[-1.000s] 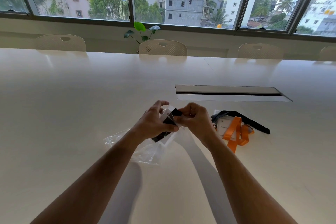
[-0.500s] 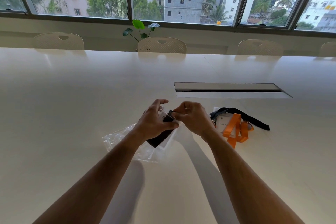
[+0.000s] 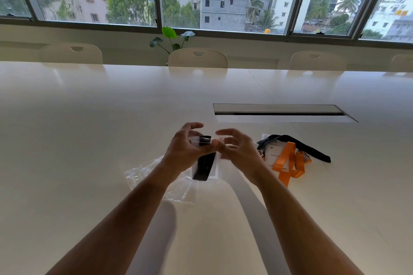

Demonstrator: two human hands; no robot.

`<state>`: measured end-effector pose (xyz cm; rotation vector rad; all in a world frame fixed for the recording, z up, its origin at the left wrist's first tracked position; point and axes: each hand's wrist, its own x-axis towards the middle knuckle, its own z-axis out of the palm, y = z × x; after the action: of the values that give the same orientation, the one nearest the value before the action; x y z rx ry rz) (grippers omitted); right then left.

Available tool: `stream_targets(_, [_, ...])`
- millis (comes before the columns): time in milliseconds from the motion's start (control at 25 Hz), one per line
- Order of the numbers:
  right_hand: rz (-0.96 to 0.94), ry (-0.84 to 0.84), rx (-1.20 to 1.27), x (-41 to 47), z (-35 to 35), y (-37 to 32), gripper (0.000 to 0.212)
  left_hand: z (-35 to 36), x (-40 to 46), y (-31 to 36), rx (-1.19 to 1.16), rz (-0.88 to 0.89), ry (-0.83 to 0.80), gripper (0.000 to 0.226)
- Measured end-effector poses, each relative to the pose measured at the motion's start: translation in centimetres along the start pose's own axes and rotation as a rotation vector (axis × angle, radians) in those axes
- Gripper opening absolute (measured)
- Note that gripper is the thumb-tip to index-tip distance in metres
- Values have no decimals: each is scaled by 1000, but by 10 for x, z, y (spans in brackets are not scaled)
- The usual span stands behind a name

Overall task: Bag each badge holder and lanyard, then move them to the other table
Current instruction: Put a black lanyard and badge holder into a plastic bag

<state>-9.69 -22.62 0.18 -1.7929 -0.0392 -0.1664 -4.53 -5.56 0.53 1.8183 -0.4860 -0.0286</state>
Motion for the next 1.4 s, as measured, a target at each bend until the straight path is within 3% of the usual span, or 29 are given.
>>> stream_targets(160, [8, 26, 179, 0, 0, 14, 31, -2, -4, 1, -78, -29, -3, 87])
stream_targets(280, [6, 91, 246, 0, -1, 14, 14, -7, -5, -2, -225, -82, -52, 78])
stream_targets(560, [-56, 196, 229, 0, 10, 8, 18, -6, -9, 2, -434, -123, 45, 54])
stream_targets(720, [-8, 71, 207, -5, 11, 15, 33, -9, -9, 3, -490, -124, 86, 50])
stream_targets(840, [-32, 42, 250, -7, 13, 20, 23, -7, -11, 3, -464, -123, 91, 46])
stream_targets(1040, [-31, 176, 300, -7, 16, 16, 13, -5, -16, -2, -555, -206, -69, 60])
stream_targets(1280, [2, 151, 264, -11, 14, 13, 20, -5, -22, -6, -447, -219, -54, 24])
stream_targets(1400, [-2, 122, 264, -14, 19, 13, 27, -7, -24, -7, -483, -240, -42, 19])
